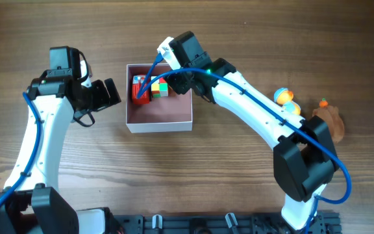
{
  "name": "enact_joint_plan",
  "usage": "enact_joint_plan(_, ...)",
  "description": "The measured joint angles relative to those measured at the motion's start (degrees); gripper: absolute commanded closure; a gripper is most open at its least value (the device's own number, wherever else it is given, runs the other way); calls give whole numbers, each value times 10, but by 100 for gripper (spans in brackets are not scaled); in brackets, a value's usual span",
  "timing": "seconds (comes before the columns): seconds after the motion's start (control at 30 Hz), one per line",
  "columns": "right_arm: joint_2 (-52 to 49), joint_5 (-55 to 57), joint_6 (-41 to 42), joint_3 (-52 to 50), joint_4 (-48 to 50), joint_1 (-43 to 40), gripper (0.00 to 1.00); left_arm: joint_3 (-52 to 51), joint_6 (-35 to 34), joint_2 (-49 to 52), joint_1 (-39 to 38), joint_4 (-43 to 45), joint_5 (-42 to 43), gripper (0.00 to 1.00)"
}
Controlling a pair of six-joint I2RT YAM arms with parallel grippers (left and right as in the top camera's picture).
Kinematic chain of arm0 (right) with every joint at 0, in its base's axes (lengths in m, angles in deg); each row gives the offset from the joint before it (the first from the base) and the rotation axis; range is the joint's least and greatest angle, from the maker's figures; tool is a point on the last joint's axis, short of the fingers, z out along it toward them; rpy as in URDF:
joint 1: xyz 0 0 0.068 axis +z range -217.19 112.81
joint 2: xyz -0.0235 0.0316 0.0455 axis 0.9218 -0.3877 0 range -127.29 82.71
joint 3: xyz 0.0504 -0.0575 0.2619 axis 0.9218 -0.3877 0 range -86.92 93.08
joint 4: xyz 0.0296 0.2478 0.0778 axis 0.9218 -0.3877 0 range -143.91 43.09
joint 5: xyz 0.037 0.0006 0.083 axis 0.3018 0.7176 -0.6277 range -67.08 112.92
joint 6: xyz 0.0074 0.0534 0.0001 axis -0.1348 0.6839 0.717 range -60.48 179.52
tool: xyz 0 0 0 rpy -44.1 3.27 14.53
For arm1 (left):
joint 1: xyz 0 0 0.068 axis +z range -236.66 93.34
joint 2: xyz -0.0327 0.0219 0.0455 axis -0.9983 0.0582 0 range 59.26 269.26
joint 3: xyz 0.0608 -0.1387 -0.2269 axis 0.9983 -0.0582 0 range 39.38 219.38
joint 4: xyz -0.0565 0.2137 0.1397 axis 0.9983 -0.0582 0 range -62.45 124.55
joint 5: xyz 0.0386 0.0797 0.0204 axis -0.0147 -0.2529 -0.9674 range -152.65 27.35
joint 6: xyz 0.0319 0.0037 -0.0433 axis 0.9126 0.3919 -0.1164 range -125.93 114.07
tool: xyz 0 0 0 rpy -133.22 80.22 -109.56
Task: Pack container
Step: 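Carry the yellow round toy into the box and release it, then move the right gripper to the orange duck and grasp it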
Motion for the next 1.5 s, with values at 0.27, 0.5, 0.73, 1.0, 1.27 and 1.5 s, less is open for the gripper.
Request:
enact_joint_plan(0.27,23,17,38,0,-40,-1,1,0,0,0,0,0,0,0)
enact_joint_plan(0.5,211,56,161,4,-173,-106,0,0,0,0,0,0,0,0)
enact_joint_plan(0.73,214,13,216,-6,-273,-335,0,0,0,0,0,-4,0,0)
enact_joint_plan(1.0,60,-53,236,-50,-281,-418,0,0,0,0,0,-6,0,0)
enact_joint_plan(1.27,-30,-68,211,-61,-311,-418,1,0,0,0,0,-5,0,0)
enact_joint_plan(1.5,-30,-68,197,-93,-298,-418,37,0,0,0,0,-5,0,0)
